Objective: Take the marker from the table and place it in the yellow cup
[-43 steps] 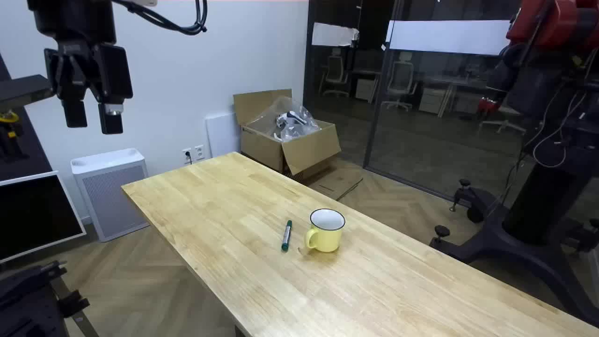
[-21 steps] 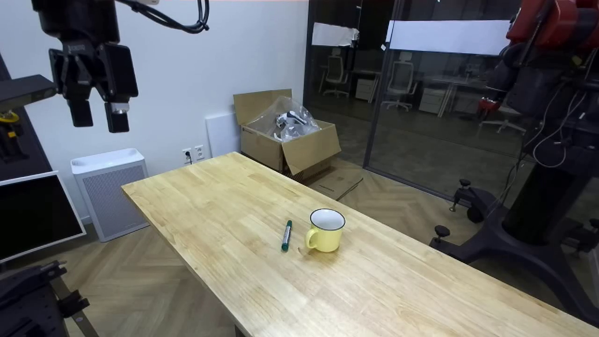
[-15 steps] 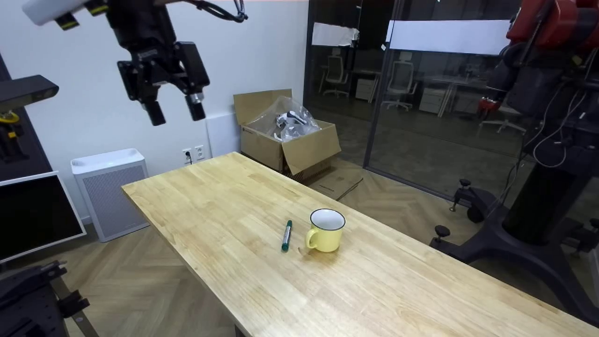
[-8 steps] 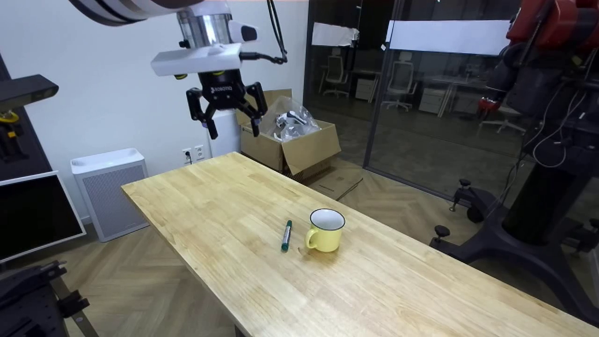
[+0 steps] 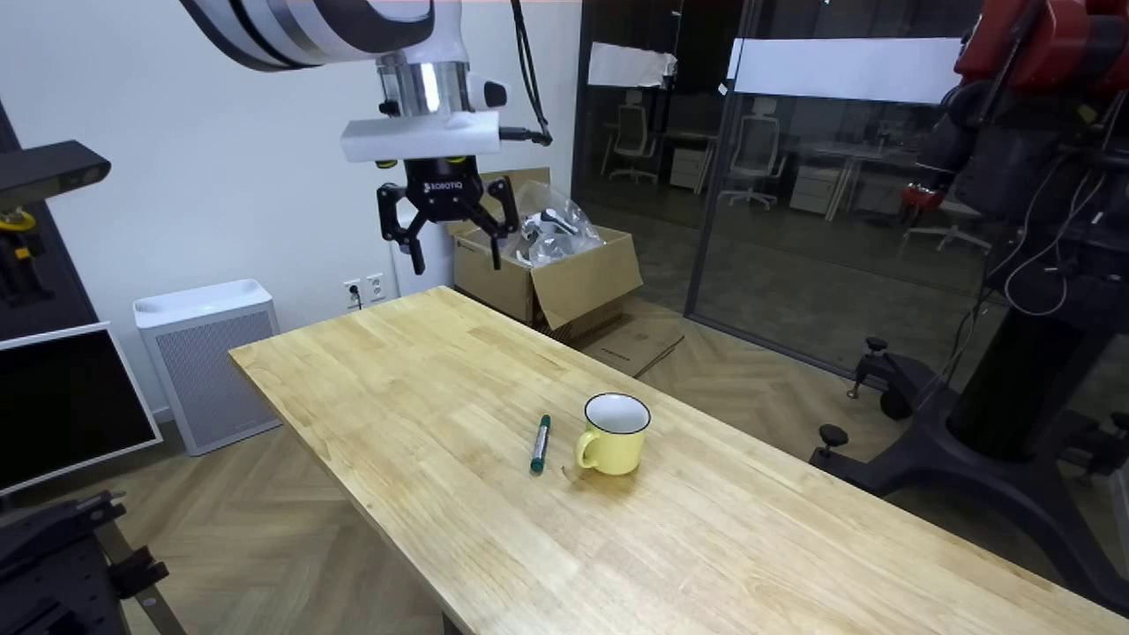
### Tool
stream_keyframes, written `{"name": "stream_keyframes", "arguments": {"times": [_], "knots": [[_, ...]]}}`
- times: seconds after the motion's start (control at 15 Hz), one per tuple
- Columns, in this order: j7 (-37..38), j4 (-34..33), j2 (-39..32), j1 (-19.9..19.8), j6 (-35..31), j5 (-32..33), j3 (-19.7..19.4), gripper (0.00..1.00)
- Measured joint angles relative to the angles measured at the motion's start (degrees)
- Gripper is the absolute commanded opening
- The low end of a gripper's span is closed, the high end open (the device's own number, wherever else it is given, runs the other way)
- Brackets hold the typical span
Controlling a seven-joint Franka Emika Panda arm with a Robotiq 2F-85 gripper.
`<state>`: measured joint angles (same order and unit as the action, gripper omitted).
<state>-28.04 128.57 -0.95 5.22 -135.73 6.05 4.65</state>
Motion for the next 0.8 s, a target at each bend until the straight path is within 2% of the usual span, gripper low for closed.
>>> {"name": "stream_keyframes", "arguments": {"times": [0.33, 0.6, 0.8], "knots": [[-1.9, -1.5, -4.4, -1.9, -6.3, -2.8, -0.7, 1.0], [-7.4, -7.6, -12.8, -4.8, -4.8, -9.8, -0.6, 1.0], [-7.8, -13.4, -19.2, -6.6, -1.7, -9.6, -0.8, 1.0]]}}
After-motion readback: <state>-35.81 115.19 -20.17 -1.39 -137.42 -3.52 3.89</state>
